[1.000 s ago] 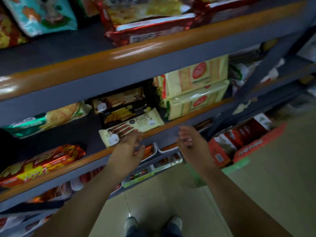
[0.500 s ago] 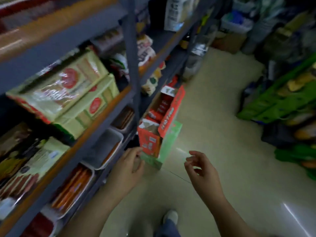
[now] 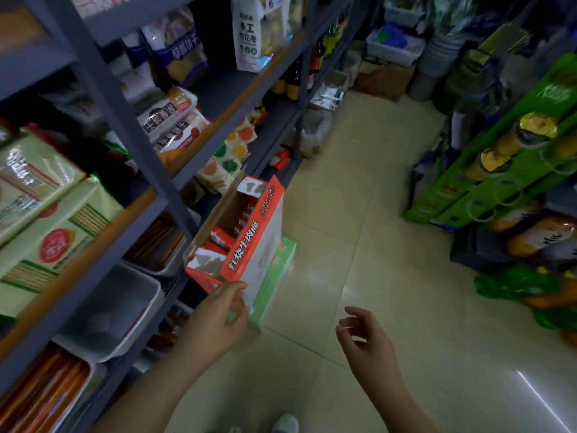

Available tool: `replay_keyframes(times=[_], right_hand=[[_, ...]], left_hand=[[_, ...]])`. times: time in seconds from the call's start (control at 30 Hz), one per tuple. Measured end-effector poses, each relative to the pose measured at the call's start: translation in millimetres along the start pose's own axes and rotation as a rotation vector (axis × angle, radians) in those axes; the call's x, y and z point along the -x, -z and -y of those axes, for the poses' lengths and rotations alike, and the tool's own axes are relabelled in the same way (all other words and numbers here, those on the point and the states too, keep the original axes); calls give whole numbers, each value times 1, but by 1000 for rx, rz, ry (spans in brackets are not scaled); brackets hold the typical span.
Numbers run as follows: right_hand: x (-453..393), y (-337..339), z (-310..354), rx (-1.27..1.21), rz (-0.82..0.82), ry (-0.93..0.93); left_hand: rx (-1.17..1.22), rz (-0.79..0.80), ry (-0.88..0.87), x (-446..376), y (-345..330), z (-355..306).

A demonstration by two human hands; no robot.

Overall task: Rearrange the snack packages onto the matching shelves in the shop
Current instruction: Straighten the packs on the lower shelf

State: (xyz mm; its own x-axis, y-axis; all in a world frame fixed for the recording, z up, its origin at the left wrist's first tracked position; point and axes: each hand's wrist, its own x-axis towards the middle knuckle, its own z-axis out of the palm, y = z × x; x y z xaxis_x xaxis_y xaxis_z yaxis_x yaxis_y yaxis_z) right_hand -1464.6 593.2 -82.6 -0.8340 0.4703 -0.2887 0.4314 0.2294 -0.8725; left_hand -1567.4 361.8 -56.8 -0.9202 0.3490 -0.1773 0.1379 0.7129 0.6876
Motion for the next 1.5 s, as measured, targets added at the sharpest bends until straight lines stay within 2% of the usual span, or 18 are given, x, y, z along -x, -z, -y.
replay_keyframes(times=[0.13,0.37,0.5,0.73,1.0,1.1,1.23,1.4,1.5], right_hand=[[-41,1,19,-7,72,17],[-151,-17,97,-53,199,160],[-223,-33,131,-29,246,209],[-316,-38,151,160,363,215],[-426,-56,192,373,550,367],[-462,-82,214,346,724,367],[-487,-113,259,311,1007,405],[-491,-164,318,441,1217,704],[-475,-202,351,487,1256,947]], left_hand=[[2,-29,91,-10,15,7],[-11,-153,249,-70,30,23],[133,-153,332,-124,20,19],[139,-169,336,-233,20,-24],[174,-539,315,-323,96,-66],[193,-627,430,-336,93,-67],[248,-780,672,-339,74,-69],[251,-941,893,-324,61,-76],[217,-1033,971,-309,62,-83]])
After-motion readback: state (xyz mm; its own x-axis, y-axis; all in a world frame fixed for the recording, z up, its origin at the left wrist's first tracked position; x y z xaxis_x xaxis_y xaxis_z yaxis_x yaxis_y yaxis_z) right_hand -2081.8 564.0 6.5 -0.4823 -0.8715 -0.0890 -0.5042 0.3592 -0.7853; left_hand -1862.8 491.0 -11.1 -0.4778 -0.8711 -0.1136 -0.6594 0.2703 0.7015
